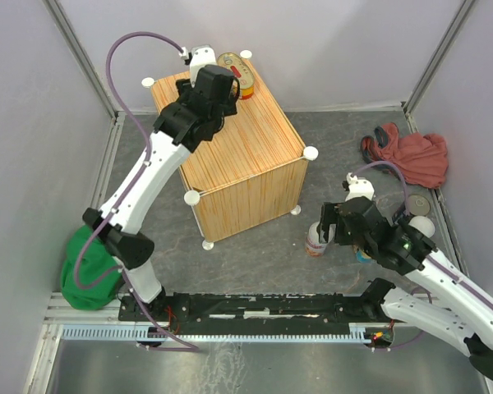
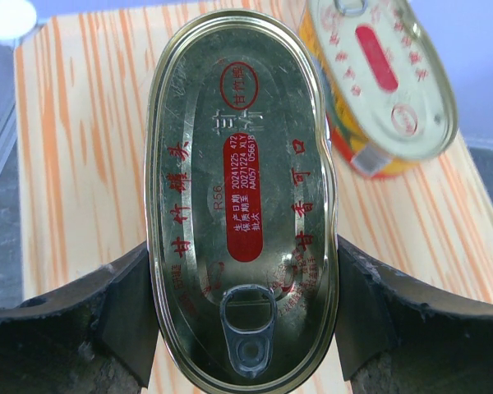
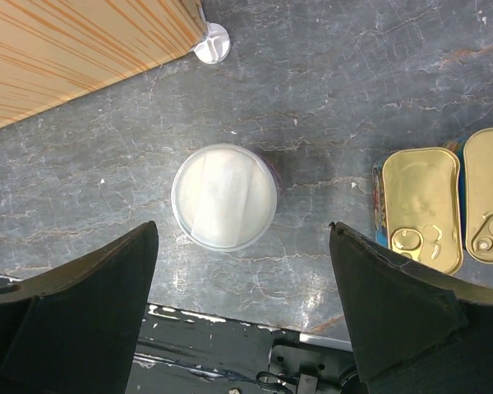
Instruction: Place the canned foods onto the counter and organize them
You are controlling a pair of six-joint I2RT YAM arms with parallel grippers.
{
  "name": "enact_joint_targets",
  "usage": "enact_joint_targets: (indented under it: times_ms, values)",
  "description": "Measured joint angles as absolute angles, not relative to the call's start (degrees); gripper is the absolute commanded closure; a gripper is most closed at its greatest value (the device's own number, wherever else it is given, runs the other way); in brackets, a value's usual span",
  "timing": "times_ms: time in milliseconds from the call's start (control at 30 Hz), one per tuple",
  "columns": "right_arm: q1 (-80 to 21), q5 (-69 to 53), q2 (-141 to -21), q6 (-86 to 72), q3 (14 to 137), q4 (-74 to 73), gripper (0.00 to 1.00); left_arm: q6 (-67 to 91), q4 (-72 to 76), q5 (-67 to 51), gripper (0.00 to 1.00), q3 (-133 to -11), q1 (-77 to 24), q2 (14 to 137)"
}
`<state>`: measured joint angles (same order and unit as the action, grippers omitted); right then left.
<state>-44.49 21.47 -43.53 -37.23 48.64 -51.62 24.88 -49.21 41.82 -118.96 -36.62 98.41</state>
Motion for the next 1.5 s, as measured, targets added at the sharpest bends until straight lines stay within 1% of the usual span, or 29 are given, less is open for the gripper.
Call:
enact_joint_targets:
  times_ms: [167,300,733,900,1200,1267,1300,1433,1500]
  values:
    - [-44.49,21.47,-42.02,-37.23,48.64,-51.99,0.07,24.47,-49.43,41.36,0.97,-128.81,-34.87,106.76]
    - [-44.49,21.45,-40.69,-37.32,48.64,-52.16,0.07,24.49,-49.84,41.36,0.97,-133.03,-33.76,111.09]
    - [-44.49,21.50,-36.99,-38.24,48.64,-55.13,0.07,24.62,-51.83,41.80,0.97,-134.54,-30.55,113.01]
    - [-44.49,21.47,-36.14,-38.65,48.62,-55.46,0.07,24.60,-51.75,41.39,0.95,-135.50,-30.30,113.23]
    - [-44.49,21.47,-34.85,-39.16,48.62,-57.74,0.07,24.60,-51.83,40.07,0.94,-135.61,-29.21,115.15]
    - [-44.49,21.47,-34.87,-39.18,48.62,-58.02,0.07,24.60,-51.81,39.97,0.91,-135.61,-29.02,115.15]
    - [-44.49,21.45,-34.85,-39.18,48.62,-58.02,0.07,24.60,-51.79,39.97,0.88,-135.61,-28.93,115.15]
    - [-44.49,21.23,-34.87,-39.18,48.62,-58.17,0.07,24.62,-51.79,39.83,0.69,-135.61,-28.32,115.15]
    - [-44.49,21.19,-34.94,-39.16,48.62,-58.24,0.07,24.62,-51.79,39.72,0.63,-135.61,-27.94,115.15]
